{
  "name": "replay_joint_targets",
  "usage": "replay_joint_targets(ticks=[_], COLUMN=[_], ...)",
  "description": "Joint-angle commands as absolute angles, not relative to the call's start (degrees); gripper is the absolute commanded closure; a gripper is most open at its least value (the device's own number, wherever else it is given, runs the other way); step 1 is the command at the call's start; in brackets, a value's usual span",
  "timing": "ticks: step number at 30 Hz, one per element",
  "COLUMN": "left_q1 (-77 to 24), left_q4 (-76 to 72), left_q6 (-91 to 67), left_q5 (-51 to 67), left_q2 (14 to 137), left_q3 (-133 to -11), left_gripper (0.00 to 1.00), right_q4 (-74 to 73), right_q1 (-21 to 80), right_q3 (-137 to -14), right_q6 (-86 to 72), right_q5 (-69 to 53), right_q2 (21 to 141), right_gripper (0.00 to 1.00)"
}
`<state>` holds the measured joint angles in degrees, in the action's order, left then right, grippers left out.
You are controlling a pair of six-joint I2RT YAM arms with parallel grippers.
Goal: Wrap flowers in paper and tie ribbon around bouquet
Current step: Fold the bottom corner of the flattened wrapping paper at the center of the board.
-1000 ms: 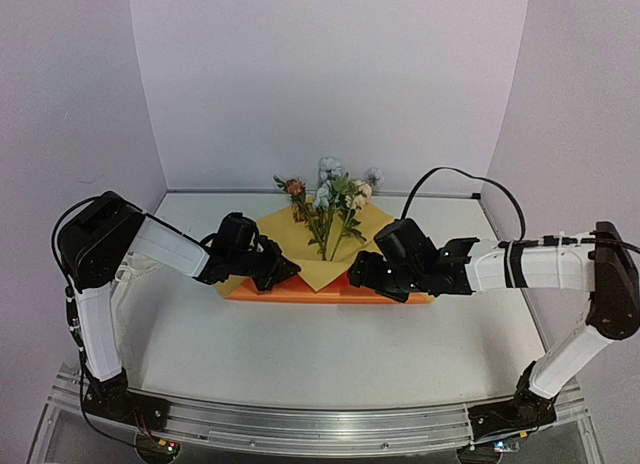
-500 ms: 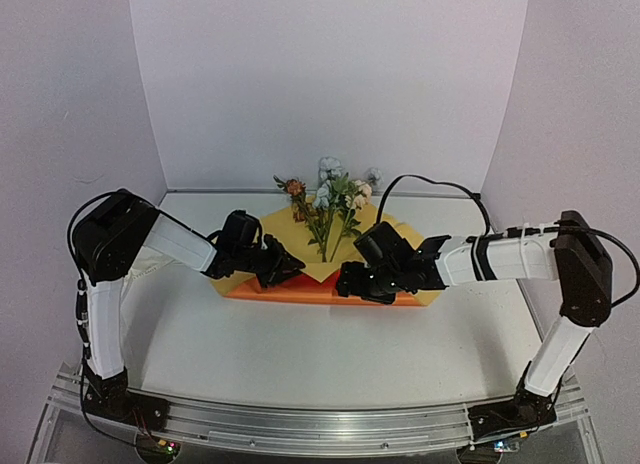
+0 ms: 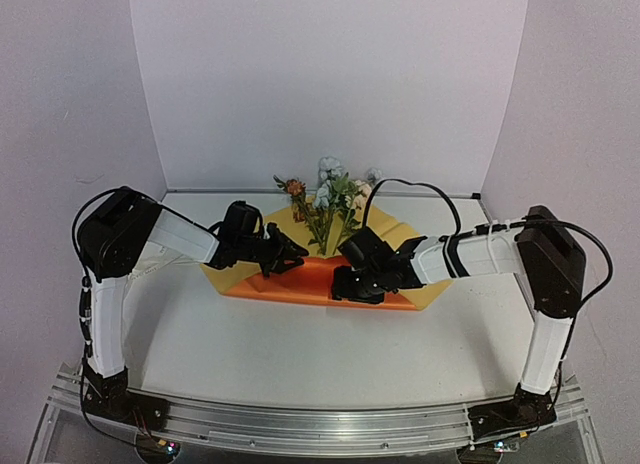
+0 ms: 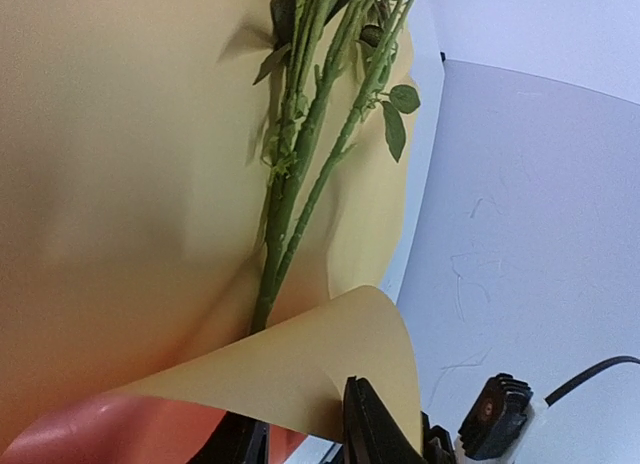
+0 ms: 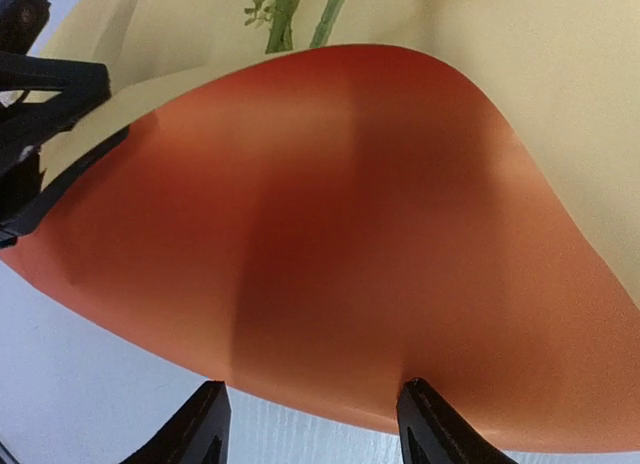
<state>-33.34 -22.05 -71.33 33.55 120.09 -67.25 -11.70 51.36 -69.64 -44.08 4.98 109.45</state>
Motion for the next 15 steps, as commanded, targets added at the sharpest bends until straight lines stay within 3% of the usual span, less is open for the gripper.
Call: replay_joint_targets(ticks=[1, 10, 15], left_q1=[-32.81, -32.43, -32.85], left_q4=[-21.10, -8.29, -0.44], left_q6=[-67.49, -54.20, -48.39], left_q5=[36.90, 35.61, 34.52], left_q2=[119.87, 109.78, 103.53], left_q3=[-70.83, -70.85, -67.85], left_gripper=[0.66, 0.34, 0.22], right_q4=[-13.16, -16.14, -17.16], right_q1=[49.69, 47.52, 47.35], right_q3=[-71.80, -76.47, -77.03], right_q6=[-46.93, -48.36, -49.66], right_q5=[8.85, 8.52, 8.14], right_q2=[112.08, 115.85, 116.35], right_gripper=[0.41, 0.42, 0.42])
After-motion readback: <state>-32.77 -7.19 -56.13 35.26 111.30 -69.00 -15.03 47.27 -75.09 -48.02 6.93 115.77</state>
